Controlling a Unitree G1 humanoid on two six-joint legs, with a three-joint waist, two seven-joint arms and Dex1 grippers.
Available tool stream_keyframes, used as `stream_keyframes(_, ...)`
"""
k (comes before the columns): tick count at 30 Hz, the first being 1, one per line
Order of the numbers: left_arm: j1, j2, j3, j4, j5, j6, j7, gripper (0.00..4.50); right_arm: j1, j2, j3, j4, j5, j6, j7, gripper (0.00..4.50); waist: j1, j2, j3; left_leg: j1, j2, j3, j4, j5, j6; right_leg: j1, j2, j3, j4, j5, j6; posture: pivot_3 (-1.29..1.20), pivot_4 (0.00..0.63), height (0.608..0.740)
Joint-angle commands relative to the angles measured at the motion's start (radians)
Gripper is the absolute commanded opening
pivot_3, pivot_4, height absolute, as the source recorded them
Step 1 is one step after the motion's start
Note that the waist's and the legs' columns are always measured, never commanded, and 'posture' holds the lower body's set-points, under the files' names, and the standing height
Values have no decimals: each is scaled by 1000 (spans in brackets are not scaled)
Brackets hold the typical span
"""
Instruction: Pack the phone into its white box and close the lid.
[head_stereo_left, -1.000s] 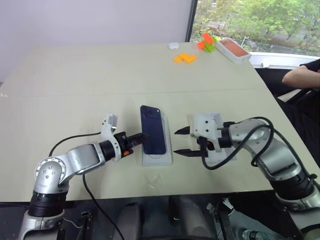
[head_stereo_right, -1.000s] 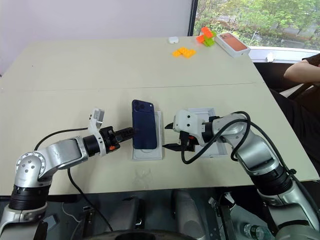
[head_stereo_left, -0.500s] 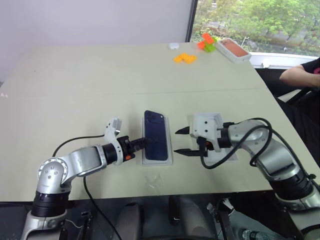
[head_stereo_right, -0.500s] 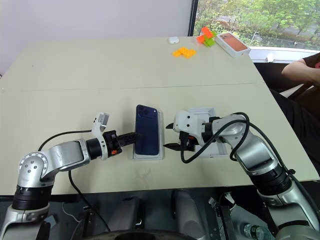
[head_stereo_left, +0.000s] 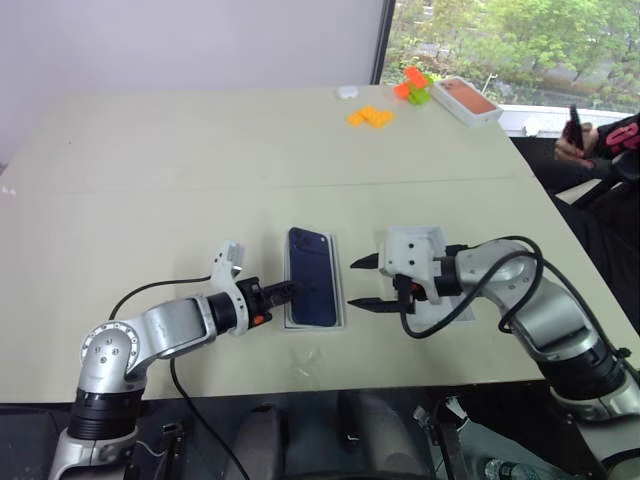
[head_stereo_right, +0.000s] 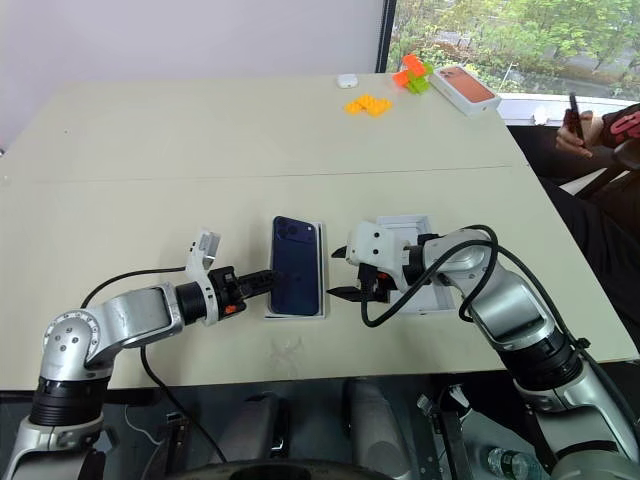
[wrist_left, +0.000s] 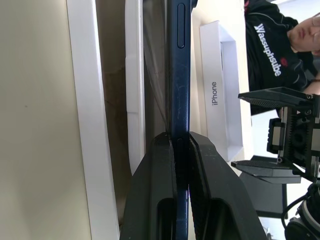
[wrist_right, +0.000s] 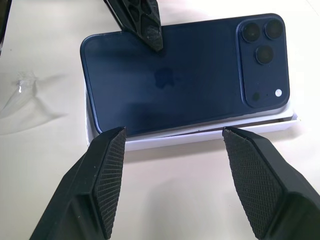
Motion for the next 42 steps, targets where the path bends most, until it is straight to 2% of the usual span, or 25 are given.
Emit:
stream_keyframes(1, -11, 33, 50, -40, -19, 3, -54, 0, -10, -1, -3, -17, 3, -10, -2, 3205, -1, 0, 0, 0, 0, 0, 0, 0, 0, 0, 0, 0, 0, 0, 0, 0, 150, 740)
stream_keyframes(8, 0, 84, 63, -25, -19, 24, -121, 0, -15, 2, -1, -7, 0, -15, -1, 3205, 0, 0, 0, 0, 0, 0, 0, 0, 0, 0, 0, 0, 0, 0, -1, 0, 150, 740)
stream_keyframes(18, 30, 28, 36, -43, -19, 1, -76, 0, -14, 3, 5, -11, -2, -15, -3, 3205, 0, 0, 0, 0, 0, 0, 0, 0, 0, 0, 0, 0, 0, 0, 0, 0, 150, 740)
stream_keyframes(25, 26, 17, 45, -49, -19, -4, -68, 3256, -15, 4, 6, -13, -1, -12, -3, 3250, 0, 0, 0, 2, 0, 0, 0, 0, 0, 2, 0, 0, 0, 0, -1, 0, 150, 740)
stream_keyframes(27, 25, 16, 45, -56, -19, -9, -71, 4334, -15, 3, 6, -13, -2, -12, -3, 3250, 0, 0, 0, 4, 0, 0, 0, 0, 0, 4, 0, 0, 0, -1, -1, 0, 150, 740)
stream_keyframes(31, 26, 37, 55, -74, -19, -11, -107, 4424, -16, 4, 7, -12, -2, -12, -3, 3250, -1, 0, 0, 12, 0, 0, -1, 0, 0, 12, 1, 0, -2, -1, -1, 0, 150, 740)
stream_keyframes(36, 91, 192, 87, -97, -19, 24, -256, 4424, -16, 4, 6, -13, 0, -12, -4, 3250, -4, 0, 0, 12, 1, 0, -2, 0, 0, 12, 1, 0, -2, -3, 2, 0, 150, 740)
stream_keyframes(40, 163, 369, 131, -137, -19, 56, -418, 4424, -19, 5, 9, -9, 0, -16, -2, 3250, -3, 1, 1, 12, 1, 0, -2, 0, 0, 12, 1, 0, -3, -4, 3, 0, 150, 740)
stream_keyframes(42, 192, 397, 165, -144, -19, 31, -471, 4424, -22, 6, 10, -7, 0, -18, -1, 3250, -3, 1, 1, 11, 1, 1, -2, 0, 0, 11, 0, 0, -3, -4, 3, 0, 150, 740)
